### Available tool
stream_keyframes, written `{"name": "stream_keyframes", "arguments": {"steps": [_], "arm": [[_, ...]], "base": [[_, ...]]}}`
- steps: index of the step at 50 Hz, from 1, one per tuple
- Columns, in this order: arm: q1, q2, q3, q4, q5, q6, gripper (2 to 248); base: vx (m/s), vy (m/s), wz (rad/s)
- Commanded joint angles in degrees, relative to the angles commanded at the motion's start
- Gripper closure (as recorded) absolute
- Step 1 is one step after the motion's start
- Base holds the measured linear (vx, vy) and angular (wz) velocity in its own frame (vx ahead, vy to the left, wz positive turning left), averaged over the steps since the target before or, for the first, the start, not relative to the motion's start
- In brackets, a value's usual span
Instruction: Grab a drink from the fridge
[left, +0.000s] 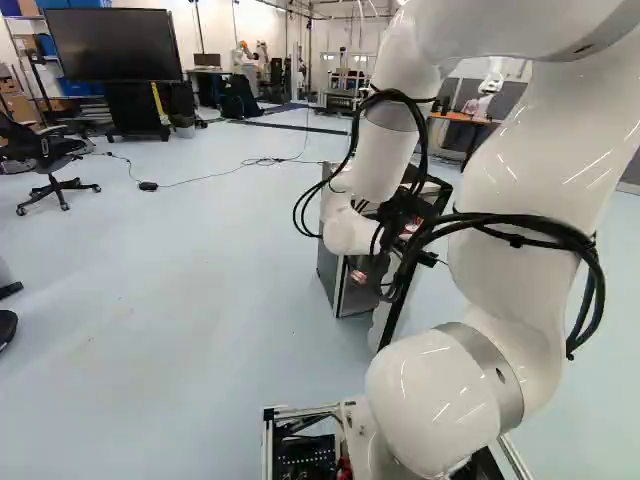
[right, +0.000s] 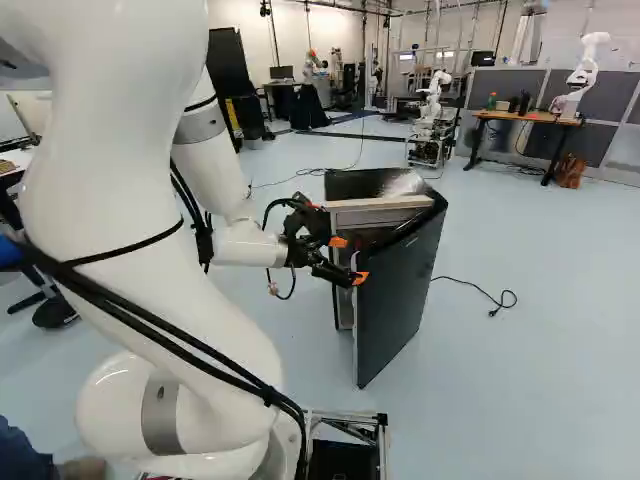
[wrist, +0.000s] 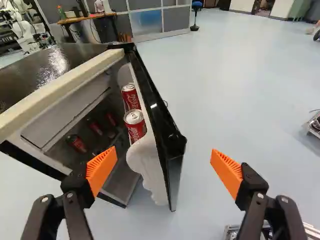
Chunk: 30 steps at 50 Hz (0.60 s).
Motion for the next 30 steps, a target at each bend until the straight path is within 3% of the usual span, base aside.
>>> {"name": "stream_keyframes", "arguments": {"steps": [30], "arm": [[-7.87, -3.70, -4.82, 0.47, 0.00, 0.00, 3]], "base": [[0.000, 0.000, 0.000]]}}
